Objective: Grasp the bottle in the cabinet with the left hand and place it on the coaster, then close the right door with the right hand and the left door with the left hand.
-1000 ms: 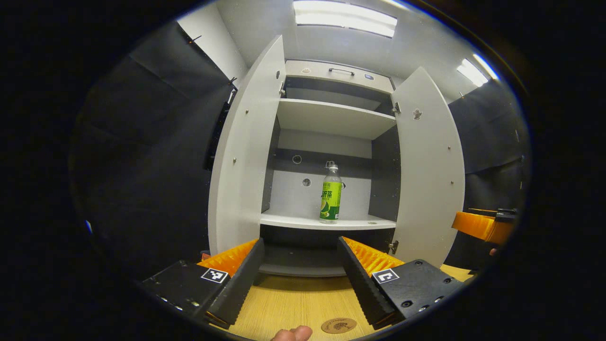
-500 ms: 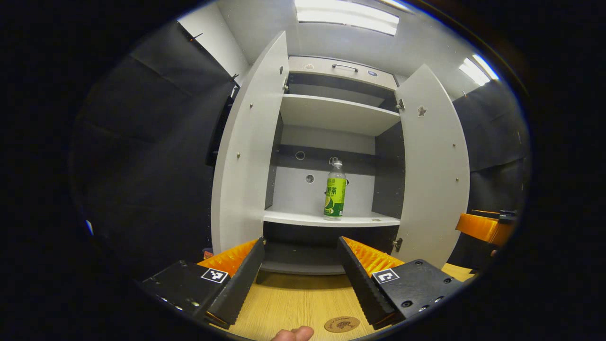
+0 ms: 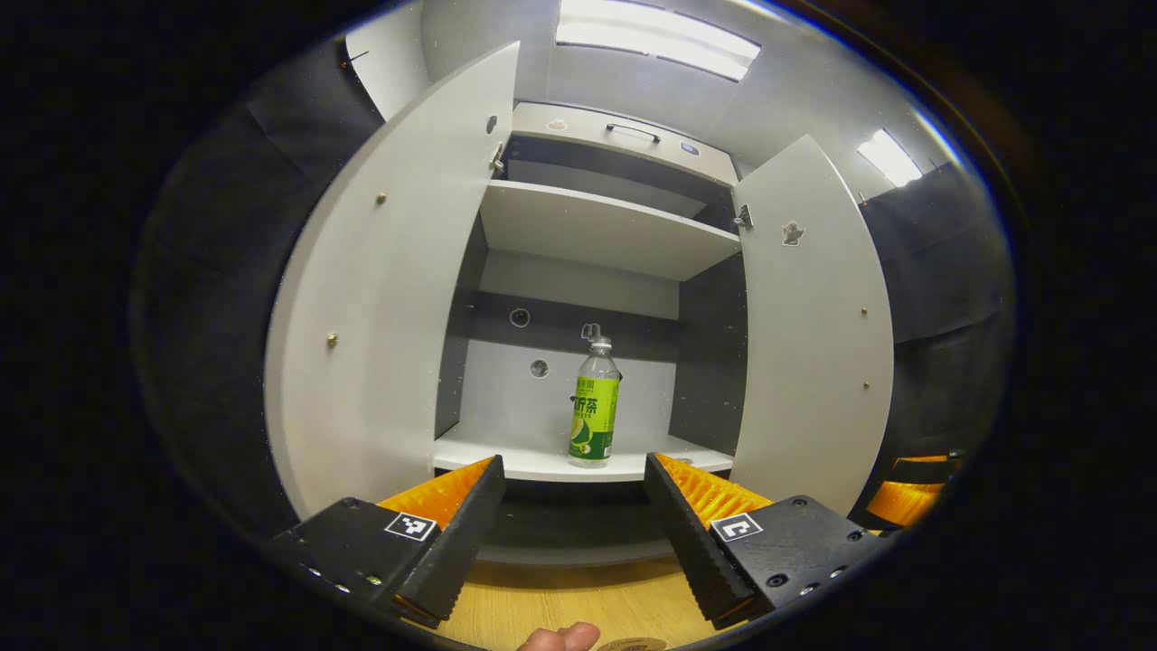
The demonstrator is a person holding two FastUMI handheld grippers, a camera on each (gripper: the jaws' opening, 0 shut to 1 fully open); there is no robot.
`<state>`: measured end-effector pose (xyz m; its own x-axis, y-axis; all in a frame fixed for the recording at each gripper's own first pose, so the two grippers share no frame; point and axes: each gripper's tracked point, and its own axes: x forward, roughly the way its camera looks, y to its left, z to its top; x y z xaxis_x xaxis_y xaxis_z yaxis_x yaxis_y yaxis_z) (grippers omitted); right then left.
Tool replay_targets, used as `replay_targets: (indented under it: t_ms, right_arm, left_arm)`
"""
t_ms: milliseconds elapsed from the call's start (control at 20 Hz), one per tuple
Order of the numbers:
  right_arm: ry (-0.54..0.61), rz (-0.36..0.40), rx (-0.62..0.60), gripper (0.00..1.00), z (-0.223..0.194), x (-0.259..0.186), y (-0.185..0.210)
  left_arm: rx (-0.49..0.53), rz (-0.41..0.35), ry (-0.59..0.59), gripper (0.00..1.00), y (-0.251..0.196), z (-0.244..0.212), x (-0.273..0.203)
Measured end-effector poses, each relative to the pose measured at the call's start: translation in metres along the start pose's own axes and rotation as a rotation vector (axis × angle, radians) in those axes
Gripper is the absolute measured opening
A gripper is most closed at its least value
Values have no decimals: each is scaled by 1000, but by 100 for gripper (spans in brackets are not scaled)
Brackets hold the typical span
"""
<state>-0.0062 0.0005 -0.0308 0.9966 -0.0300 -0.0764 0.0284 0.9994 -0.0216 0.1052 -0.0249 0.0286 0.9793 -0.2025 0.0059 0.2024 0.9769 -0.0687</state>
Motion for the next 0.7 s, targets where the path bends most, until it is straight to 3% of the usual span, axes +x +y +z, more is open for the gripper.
replay_targets:
  t_ms: [150, 200, 300, 400, 450, 700]
  right_arm:
    - [4, -7, 7, 84, -1, -2, -3]
    - [8, -15, 10, 84, -1, -2, -5]
    - [13, -35, 7, 84, -2, -2, -12]
    - [11, -49, 4, 84, 0, -1, -16]
    - [10, -56, 3, 84, 2, 0, -18]
    - [6, -76, 10, 84, 4, 4, -25]
  left_arm:
    - [-39, -45, 5, 95, -10, 6, 47]
    - [-49, -51, 4, 99, -10, 6, 63]
    - [-50, -55, 12, 99, -10, 5, 93]
    - [-32, -54, 15, 99, -9, 7, 122]
    - [-17, -47, 9, 94, -6, 8, 135]
    - [47, -61, 36, 95, -8, -4, 193]
